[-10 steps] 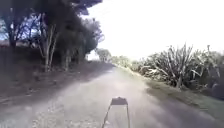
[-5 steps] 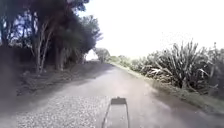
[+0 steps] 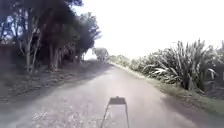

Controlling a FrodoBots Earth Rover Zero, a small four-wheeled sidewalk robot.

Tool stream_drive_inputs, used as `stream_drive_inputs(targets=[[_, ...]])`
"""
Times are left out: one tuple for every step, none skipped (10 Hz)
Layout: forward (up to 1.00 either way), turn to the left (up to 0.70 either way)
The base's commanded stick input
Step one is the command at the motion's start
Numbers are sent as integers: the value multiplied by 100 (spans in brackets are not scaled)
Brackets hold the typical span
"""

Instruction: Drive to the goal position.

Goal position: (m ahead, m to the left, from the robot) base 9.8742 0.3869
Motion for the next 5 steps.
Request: stream_drive_inputs(targets=[[100, 0], [100, 0], [100, 0], [100, 0], [100, 0]])
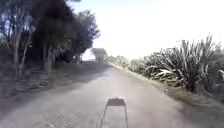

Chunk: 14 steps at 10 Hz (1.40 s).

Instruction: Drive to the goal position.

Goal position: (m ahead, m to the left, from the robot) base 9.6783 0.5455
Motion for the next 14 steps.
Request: stream_drive_inputs(targets=[[100, 0], [100, 0], [100, 0], [100, 0], [100, 0], [100, 0], [100, 0], [100, 0], [100, 0], [100, 0], [100, 0], [100, 0], [100, 0], [100, 0]])
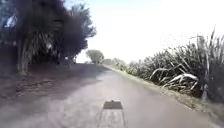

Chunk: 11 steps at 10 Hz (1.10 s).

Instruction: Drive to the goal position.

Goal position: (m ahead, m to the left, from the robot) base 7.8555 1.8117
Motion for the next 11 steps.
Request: stream_drive_inputs(targets=[[100, 0], [100, 27], [100, 27], [100, 27], [100, 0], [100, 0], [100, 0], [100, 0], [100, 0], [100, 0], [100, 0]])
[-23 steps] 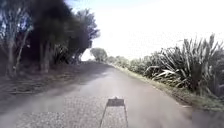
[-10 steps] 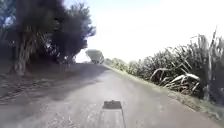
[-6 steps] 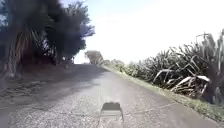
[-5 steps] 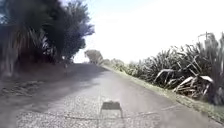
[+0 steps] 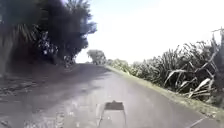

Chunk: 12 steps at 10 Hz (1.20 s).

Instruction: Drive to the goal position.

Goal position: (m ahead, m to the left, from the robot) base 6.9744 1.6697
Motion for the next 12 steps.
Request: stream_drive_inputs(targets=[[100, 0], [100, 0], [100, 0], [100, 0], [100, 7], [100, 23], [100, 27], [100, 27], [100, 27], [100, 27], [100, 27], [100, 27]])
